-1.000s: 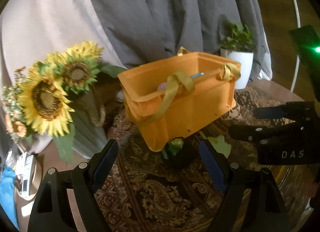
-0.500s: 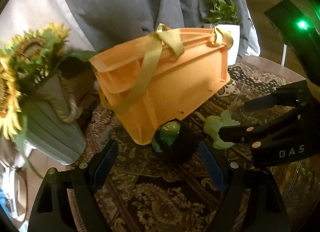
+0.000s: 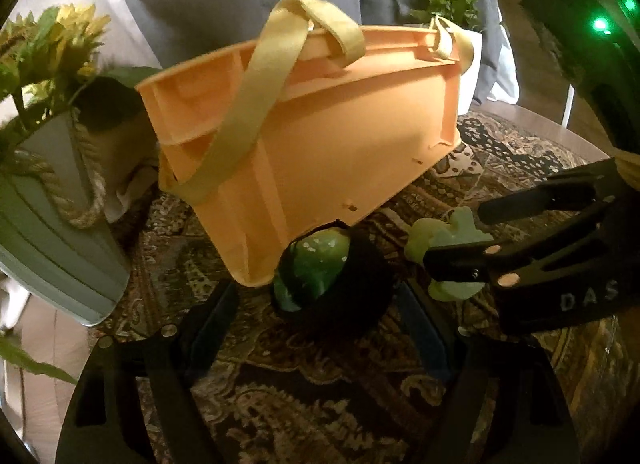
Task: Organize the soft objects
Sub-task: 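Grasp the dark green ball toy with the left tool while the right tool grasps the light green frog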
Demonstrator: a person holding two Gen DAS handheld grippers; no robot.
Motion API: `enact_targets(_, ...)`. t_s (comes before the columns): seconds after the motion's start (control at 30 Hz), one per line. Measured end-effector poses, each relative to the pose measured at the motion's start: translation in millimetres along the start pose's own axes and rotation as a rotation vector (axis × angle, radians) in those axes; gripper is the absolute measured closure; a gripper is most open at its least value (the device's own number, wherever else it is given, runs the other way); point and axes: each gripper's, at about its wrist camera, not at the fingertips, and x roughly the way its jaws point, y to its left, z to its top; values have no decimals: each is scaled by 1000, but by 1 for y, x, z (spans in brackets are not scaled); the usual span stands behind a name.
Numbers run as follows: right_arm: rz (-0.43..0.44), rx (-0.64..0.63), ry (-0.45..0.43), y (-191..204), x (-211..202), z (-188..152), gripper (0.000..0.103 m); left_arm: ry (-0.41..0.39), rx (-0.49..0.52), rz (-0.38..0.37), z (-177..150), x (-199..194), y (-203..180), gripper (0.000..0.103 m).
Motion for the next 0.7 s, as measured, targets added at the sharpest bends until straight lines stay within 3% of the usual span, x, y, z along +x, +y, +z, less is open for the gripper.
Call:
enact_targets(0.33,59,-7,20,0,10,5,45,49,-51,-46,8,18,3,38)
enact_targets(0.4,63,-8,22,2,12,5,52,52,-54,-51,8,18,3,40)
enact_targets(0.7,60,-28,9,6,10,1,53,82,-82,5,8,8,1,41)
